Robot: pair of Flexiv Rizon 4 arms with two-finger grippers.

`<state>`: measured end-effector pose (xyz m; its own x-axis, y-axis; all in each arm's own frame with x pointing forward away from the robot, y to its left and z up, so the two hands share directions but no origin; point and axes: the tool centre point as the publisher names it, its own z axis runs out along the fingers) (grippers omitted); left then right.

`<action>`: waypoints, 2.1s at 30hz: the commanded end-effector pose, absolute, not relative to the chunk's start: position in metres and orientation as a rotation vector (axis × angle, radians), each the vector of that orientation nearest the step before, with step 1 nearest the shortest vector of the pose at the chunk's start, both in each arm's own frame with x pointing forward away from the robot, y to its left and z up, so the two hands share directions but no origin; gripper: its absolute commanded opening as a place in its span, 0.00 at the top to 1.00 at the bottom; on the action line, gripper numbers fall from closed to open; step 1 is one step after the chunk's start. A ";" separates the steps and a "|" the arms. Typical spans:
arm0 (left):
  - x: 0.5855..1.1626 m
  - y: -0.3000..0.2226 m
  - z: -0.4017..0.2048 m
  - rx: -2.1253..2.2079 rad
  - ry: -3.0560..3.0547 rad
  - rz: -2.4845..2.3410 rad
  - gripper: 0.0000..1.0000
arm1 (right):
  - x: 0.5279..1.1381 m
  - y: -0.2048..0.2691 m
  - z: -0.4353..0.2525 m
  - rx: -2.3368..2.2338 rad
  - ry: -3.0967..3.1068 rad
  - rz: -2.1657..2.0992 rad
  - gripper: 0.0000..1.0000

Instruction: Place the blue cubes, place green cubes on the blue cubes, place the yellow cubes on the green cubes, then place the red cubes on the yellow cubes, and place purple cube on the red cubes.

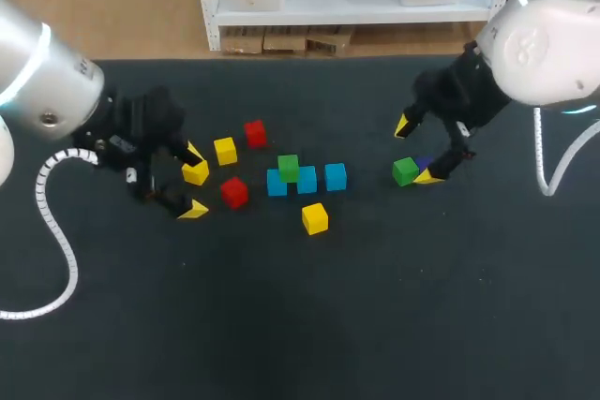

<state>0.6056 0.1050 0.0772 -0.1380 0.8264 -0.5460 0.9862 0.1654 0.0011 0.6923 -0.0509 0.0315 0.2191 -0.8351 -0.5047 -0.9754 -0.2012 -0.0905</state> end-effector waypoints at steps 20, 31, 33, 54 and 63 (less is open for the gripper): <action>0.605 0.107 0.076 1.714 2.017 -0.513 0.00 | 0.721 -0.048 -0.007 -2.175 1.603 0.604 0.00; 0.605 0.107 0.076 1.714 2.017 -0.513 0.00 | 0.712 -0.040 -0.006 -2.177 1.588 0.660 0.14; 0.605 0.107 0.076 1.714 2.017 -0.513 0.00 | 0.709 -0.037 -0.006 -2.183 1.583 0.666 0.15; 0.605 0.107 0.076 1.714 2.017 -0.513 0.00 | 0.704 -0.021 -0.001 -2.222 1.532 0.656 1.00; 0.605 0.107 0.076 1.714 2.017 -0.513 0.00 | 0.691 -0.008 -0.005 -2.251 1.519 0.681 1.00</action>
<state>0.6057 0.1051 0.0772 -0.1384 0.8263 -0.5460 0.9862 0.1656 0.0006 0.6918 -0.0116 -0.0033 0.3136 -0.7624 -0.5661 -0.9288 -0.3704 -0.0157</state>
